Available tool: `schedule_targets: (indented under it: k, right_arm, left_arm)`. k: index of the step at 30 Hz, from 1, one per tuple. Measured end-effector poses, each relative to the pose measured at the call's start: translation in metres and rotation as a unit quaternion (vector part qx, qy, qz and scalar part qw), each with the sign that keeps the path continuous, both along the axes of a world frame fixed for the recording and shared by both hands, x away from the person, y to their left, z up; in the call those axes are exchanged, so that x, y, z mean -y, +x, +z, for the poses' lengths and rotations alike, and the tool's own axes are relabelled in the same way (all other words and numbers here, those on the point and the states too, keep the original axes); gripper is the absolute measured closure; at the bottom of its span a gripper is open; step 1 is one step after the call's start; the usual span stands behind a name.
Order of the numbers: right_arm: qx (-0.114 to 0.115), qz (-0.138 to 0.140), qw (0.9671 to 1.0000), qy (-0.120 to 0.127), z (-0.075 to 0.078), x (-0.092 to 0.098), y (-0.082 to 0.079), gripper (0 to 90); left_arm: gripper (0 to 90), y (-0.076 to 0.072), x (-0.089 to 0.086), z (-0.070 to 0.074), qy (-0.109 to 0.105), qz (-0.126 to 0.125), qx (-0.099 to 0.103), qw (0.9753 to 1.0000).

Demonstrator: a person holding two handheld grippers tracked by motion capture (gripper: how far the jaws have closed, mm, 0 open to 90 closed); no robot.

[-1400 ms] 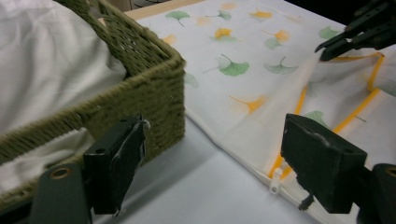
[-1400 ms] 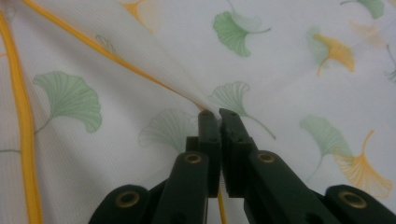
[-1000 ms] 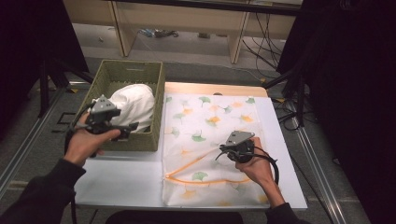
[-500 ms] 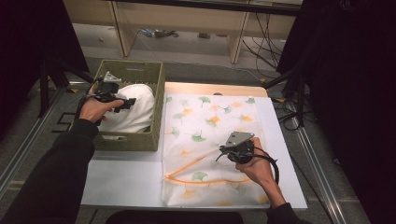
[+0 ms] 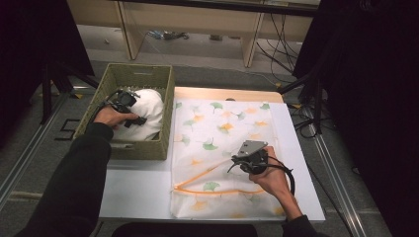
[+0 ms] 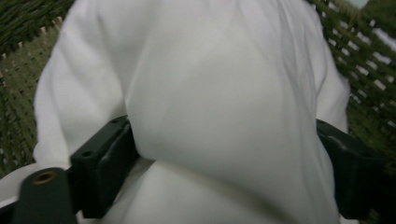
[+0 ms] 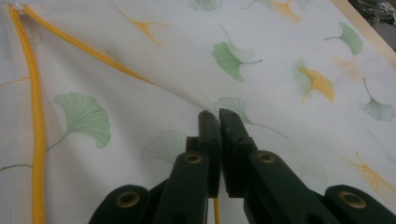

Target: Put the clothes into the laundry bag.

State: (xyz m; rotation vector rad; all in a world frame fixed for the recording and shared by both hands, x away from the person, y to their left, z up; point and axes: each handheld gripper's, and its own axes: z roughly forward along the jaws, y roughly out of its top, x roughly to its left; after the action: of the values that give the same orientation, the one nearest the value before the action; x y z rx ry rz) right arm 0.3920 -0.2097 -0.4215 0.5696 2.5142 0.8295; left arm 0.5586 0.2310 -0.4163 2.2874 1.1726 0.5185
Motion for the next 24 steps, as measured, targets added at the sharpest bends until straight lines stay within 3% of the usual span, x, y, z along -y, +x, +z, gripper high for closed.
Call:
schedule_targets:
  k: [1,4,5,6,9,12,13,15,17,18,21,24]
  right_arm:
    - [-0.013,0.001,0.9999,0.001,0.001,0.001,-0.001,89.2]
    - [-0.008,0.001,1.0,0.002,0.002,0.002,-0.001,89.2]
    - [-0.011,0.0,0.9999,0.004,0.002,0.002,-0.001,89.2]
    - [-0.011,-0.001,0.9999,0.003,0.002,0.002,-0.001,89.2]
    - [-0.007,-0.003,1.0,0.001,0.001,0.0,-0.002,89.2]
    - [-0.008,-0.002,1.0,0.001,0.001,0.0,-0.002,89.2]
    - [-0.006,-0.003,1.0,0.001,0.001,0.0,-0.002,89.2]
    - [-0.006,0.001,1.0,-0.001,0.002,0.002,-0.002,89.2]
    - [0.0,0.001,1.0,-0.003,0.002,0.002,-0.001,89.2]
    - [-0.008,-0.003,1.0,0.002,0.002,0.002,-0.002,89.2]
    - [0.0,0.002,0.9999,-0.011,0.001,0.002,-0.001,89.2]
    - [-0.004,-0.002,1.0,-0.001,0.0,0.0,-0.003,89.2]
  left_arm:
    - [15.4,0.0,-0.004,0.0,0.003,-0.005,-0.002,1.0]
    - [11.7,0.006,-0.01,-0.011,-0.008,0.019,-0.007,0.9998]
    - [6.9,0.008,-0.009,-0.016,0.001,0.023,-0.012,0.9996]
    - [1.4,0.009,-0.006,-0.019,0.02,0.024,-0.032,0.999]
    - [0.0,0.01,0.002,-0.029,0.031,0.003,-0.064,0.9975]
    - [23.8,0.009,0.008,-0.033,0.019,-0.016,-0.093,0.9954]
    - [29.4,0.008,0.012,-0.033,0.02,-0.023,-0.094,0.9951]
    - [34.9,0.006,0.013,-0.029,0.013,-0.044,-0.102,0.9938]
    - [36.2,0.006,0.009,-0.028,0.016,-0.046,-0.101,0.9937]
    - [35.4,0.006,0.009,-0.029,0.01,-0.03,-0.094,0.9951]
    - [21.9,0.012,0.011,-0.033,0.043,0.001,-0.076,0.9962]
    - [7.7,0.015,0.015,-0.039,0.066,0.009,-0.072,0.9952]
